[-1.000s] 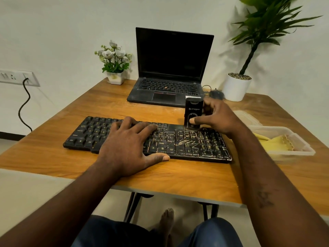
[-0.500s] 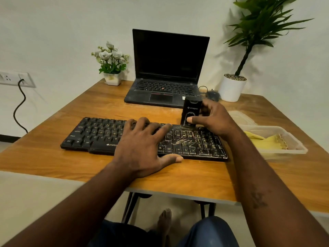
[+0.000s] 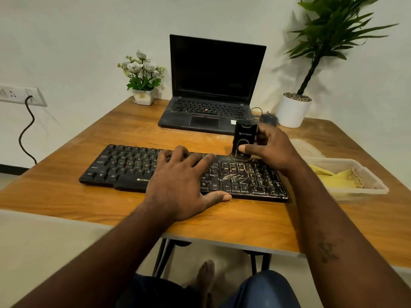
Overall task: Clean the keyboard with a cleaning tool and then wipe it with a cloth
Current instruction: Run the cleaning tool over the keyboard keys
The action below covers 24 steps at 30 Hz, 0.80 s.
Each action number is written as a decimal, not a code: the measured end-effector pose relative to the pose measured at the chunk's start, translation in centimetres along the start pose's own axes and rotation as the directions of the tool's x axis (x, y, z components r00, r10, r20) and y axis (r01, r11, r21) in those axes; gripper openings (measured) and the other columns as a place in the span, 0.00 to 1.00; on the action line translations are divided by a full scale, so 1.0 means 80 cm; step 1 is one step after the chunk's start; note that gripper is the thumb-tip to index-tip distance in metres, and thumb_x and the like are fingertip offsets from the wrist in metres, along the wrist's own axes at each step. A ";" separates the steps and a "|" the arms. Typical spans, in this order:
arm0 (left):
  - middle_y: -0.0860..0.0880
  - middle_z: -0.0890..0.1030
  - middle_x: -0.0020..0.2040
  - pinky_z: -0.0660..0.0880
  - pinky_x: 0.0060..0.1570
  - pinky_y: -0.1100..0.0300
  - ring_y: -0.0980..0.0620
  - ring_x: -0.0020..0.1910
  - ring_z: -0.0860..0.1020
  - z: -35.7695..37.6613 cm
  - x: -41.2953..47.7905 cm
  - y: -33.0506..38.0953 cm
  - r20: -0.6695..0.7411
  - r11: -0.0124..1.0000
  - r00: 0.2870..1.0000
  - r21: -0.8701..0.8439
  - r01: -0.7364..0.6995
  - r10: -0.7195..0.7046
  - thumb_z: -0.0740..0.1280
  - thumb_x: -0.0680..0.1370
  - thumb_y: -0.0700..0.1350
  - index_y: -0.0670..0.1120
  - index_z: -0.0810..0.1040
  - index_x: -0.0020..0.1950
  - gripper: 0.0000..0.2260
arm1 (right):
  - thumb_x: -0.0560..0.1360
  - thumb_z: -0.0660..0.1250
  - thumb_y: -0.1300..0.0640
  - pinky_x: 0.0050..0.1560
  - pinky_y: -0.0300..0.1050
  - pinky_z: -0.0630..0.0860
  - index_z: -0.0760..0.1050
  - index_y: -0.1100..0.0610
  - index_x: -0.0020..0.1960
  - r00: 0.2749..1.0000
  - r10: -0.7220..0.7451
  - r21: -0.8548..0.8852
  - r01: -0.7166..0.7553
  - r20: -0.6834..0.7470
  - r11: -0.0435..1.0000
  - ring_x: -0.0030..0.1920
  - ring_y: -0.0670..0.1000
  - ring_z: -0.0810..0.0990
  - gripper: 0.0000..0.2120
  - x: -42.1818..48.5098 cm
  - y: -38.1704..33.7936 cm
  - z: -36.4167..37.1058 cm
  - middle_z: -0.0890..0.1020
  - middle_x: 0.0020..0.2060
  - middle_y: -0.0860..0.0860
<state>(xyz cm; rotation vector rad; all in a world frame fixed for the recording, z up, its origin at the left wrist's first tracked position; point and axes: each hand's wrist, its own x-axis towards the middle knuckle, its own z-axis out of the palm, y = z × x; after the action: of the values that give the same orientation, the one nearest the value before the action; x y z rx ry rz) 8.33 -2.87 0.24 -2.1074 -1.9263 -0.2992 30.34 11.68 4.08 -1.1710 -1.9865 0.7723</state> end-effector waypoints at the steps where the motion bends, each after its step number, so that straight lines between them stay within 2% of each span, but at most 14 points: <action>1: 0.56 0.70 0.76 0.60 0.71 0.41 0.48 0.73 0.62 0.000 0.000 0.000 -0.001 1.000 1.000 -0.002 0.001 -0.001 0.41 0.69 0.84 0.60 0.56 0.81 0.47 | 0.72 0.79 0.58 0.51 0.46 0.82 0.78 0.52 0.62 0.999 -0.002 0.042 -0.001 0.053 0.999 0.51 0.50 0.85 0.21 -0.003 -0.001 0.001 0.85 0.52 0.49; 2: 0.56 0.70 0.76 0.60 0.71 0.41 0.48 0.73 0.62 0.000 0.001 -0.001 -0.002 1.000 1.000 -0.002 0.003 -0.003 0.41 0.69 0.84 0.60 0.56 0.81 0.47 | 0.72 0.79 0.58 0.51 0.45 0.82 0.77 0.52 0.62 0.998 -0.005 0.026 0.003 0.063 1.000 0.51 0.49 0.85 0.20 -0.004 0.000 0.003 0.85 0.51 0.48; 5: 0.56 0.70 0.76 0.60 0.71 0.40 0.47 0.73 0.62 0.000 0.001 -0.001 -0.003 1.000 1.000 -0.003 0.005 -0.005 0.42 0.69 0.84 0.60 0.57 0.81 0.47 | 0.72 0.79 0.56 0.47 0.42 0.77 0.77 0.51 0.61 0.995 -0.005 -0.124 -0.008 -0.102 0.992 0.50 0.47 0.82 0.20 0.002 0.002 0.004 0.82 0.50 0.45; 6: 0.56 0.70 0.76 0.60 0.71 0.40 0.47 0.73 0.62 0.000 0.000 0.000 -0.001 1.000 1.000 -0.004 0.007 -0.007 0.41 0.69 0.84 0.60 0.57 0.81 0.47 | 0.72 0.79 0.56 0.46 0.41 0.76 0.77 0.51 0.61 0.992 -0.004 -0.128 -0.012 -0.123 0.992 0.50 0.46 0.81 0.20 0.003 0.003 0.002 0.82 0.49 0.44; 9: 0.56 0.70 0.76 0.60 0.71 0.41 0.47 0.73 0.62 0.000 0.000 0.000 -0.004 1.000 1.000 -0.006 0.010 -0.010 0.41 0.69 0.84 0.59 0.58 0.81 0.47 | 0.72 0.79 0.57 0.49 0.44 0.81 0.78 0.53 0.62 1.000 0.007 0.025 -0.007 0.026 1.000 0.50 0.48 0.85 0.21 -0.001 0.003 0.004 0.85 0.51 0.48; 10: 0.56 0.71 0.76 0.60 0.70 0.42 0.48 0.73 0.63 -0.001 0.000 0.000 -0.010 1.000 1.000 -0.006 0.008 -0.008 0.41 0.69 0.84 0.59 0.58 0.81 0.47 | 0.72 0.79 0.57 0.51 0.47 0.82 0.78 0.53 0.63 0.999 -0.003 0.013 0.002 0.052 1.000 0.51 0.49 0.86 0.22 -0.001 0.005 0.007 0.86 0.51 0.49; 12: 0.56 0.70 0.76 0.61 0.70 0.43 0.48 0.72 0.63 -0.001 0.000 0.000 -0.010 1.000 1.000 -0.008 0.005 -0.005 0.41 0.69 0.84 0.59 0.58 0.81 0.47 | 0.71 0.80 0.55 0.53 0.49 0.82 0.78 0.51 0.63 1.000 -0.005 -0.073 0.003 -0.028 0.997 0.52 0.49 0.84 0.22 0.001 0.006 0.009 0.85 0.52 0.47; 14: 0.57 0.70 0.76 0.60 0.70 0.42 0.48 0.72 0.62 -0.001 -0.001 0.000 -0.010 1.000 1.000 -0.011 0.008 -0.008 0.40 0.69 0.84 0.59 0.57 0.82 0.48 | 0.71 0.79 0.55 0.50 0.45 0.79 0.78 0.50 0.61 0.992 -0.006 -0.109 -0.008 -0.127 0.994 0.51 0.48 0.83 0.20 0.001 0.005 0.004 0.84 0.51 0.45; 16: 0.57 0.70 0.76 0.60 0.70 0.42 0.48 0.72 0.62 -0.001 -0.001 -0.001 -0.010 1.000 1.000 -0.018 0.009 -0.009 0.40 0.69 0.84 0.59 0.57 0.82 0.48 | 0.72 0.79 0.57 0.47 0.40 0.77 0.78 0.50 0.60 0.997 -0.002 0.002 0.002 -0.077 1.000 0.50 0.46 0.83 0.19 -0.002 0.005 0.001 0.84 0.50 0.45; 18: 0.56 0.71 0.76 0.61 0.70 0.42 0.48 0.72 0.63 -0.001 0.000 -0.002 -0.010 1.000 1.000 -0.024 0.004 -0.005 0.41 0.69 0.84 0.59 0.57 0.81 0.47 | 0.72 0.79 0.57 0.47 0.41 0.78 0.78 0.50 0.61 1.000 -0.004 0.009 0.005 -0.022 1.000 0.51 0.47 0.84 0.20 -0.007 0.007 0.003 0.85 0.51 0.47; 21: 0.56 0.71 0.76 0.61 0.68 0.43 0.49 0.71 0.63 -0.002 0.000 -0.006 -0.018 1.000 1.000 -0.022 -0.015 0.015 0.42 0.70 0.84 0.59 0.58 0.81 0.47 | 0.70 0.80 0.55 0.49 0.46 0.80 0.78 0.50 0.59 0.977 -0.002 -0.150 -0.031 -0.213 0.988 0.50 0.48 0.83 0.19 -0.005 0.010 0.001 0.84 0.50 0.46; 22: 0.56 0.72 0.75 0.61 0.68 0.43 0.49 0.71 0.63 -0.002 0.000 -0.010 -0.024 1.000 0.999 -0.017 -0.021 0.021 0.42 0.70 0.84 0.58 0.59 0.81 0.47 | 0.70 0.80 0.55 0.50 0.46 0.80 0.79 0.50 0.59 0.972 -0.002 -0.141 -0.032 -0.234 0.989 0.50 0.48 0.83 0.19 -0.005 0.012 -0.002 0.84 0.50 0.46; 24: 0.56 0.73 0.74 0.60 0.67 0.42 0.49 0.70 0.64 -0.004 0.001 -0.022 -0.034 1.000 0.999 -0.016 -0.022 0.022 0.43 0.71 0.83 0.58 0.60 0.81 0.46 | 0.71 0.79 0.57 0.52 0.45 0.81 0.79 0.52 0.60 0.988 0.001 0.007 0.001 -0.156 1.000 0.51 0.48 0.84 0.19 -0.007 0.011 -0.001 0.85 0.51 0.47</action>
<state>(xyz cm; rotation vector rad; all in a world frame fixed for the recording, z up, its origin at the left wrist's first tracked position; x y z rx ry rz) 6.56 -2.78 0.62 -2.1185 -1.8866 -0.3455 31.02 11.52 3.32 -1.1900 -1.8535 0.6664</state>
